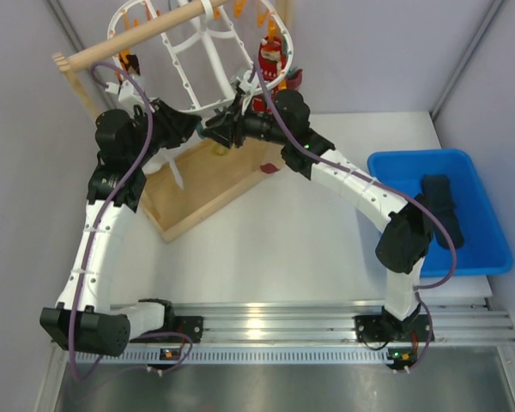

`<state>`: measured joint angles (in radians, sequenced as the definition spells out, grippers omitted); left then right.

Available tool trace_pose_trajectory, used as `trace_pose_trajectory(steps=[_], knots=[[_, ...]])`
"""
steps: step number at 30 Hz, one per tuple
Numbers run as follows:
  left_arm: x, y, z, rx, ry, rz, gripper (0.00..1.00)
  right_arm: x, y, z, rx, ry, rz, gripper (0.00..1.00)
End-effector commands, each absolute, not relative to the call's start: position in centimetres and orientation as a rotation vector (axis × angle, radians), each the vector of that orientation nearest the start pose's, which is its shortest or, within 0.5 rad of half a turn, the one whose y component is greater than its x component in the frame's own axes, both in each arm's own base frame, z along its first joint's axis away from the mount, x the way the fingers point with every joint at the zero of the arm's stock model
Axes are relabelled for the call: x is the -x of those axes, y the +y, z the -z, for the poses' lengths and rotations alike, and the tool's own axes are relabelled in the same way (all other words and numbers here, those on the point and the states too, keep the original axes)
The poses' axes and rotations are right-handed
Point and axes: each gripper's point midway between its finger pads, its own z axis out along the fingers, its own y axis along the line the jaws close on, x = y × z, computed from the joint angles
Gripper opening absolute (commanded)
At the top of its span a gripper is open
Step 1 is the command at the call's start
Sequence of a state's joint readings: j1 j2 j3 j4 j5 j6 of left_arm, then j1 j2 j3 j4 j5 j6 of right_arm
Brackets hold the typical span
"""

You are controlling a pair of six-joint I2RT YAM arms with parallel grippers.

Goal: Clip the socks to the hanger
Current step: Open the clamp at the hanger.

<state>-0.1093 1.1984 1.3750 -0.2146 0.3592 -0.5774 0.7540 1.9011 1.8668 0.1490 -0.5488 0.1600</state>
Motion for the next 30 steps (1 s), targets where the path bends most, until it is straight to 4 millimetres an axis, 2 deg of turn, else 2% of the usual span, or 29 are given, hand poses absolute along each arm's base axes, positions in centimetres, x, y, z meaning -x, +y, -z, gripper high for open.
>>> trace_pose_trajectory(steps=[1,8,14,16,22,24,25,26,28,30], knots=[[-37.4,-12.7,-45.7,0.076,1.556,0.837,0.00,-35.1,45.7,-42.9,0.879,1.202,-1.103,0.36],[-37.8,-12.4,-45.5,0.177,1.579,0.875,0.00,-35.4,46.7,-42.3,0.904,1.181,-0.994,0.39],[-38.0,-12.4,-45.6,0.218,1.584,0.892,0.00,-35.2,47.7,-41.7,0.916,1.185,-0.980,0.41],[-38.1,-12.4,-45.3,0.234,1.591,0.897,0.00,-34.8,47.9,-41.8,0.922,1.177,-0.982,0.41],[-38.2,-12.5,-45.3,0.266,1.592,0.927,0.00,-34.9,48.7,-41.2,0.977,1.132,-0.843,0.36],[-38.1,-12.6,-45.3,0.270,1.592,0.937,0.00,-34.9,48.8,-41.1,0.989,1.130,-0.809,0.28],[-38.0,-12.6,-45.4,0.265,1.589,0.940,0.00,-35.0,48.8,-41.0,0.995,1.127,-0.790,0.22],[-38.0,-12.6,-45.4,0.263,1.588,0.935,0.00,-35.1,48.9,-40.8,0.999,1.131,-0.783,0.10],[-37.8,-12.6,-45.4,0.248,1.581,0.932,0.00,-35.2,48.7,-40.9,1.001,1.131,-0.776,0.00],[-37.6,-12.7,-45.4,0.214,1.580,0.918,0.11,-35.2,48.5,-41.2,1.002,1.129,-0.784,0.00]])
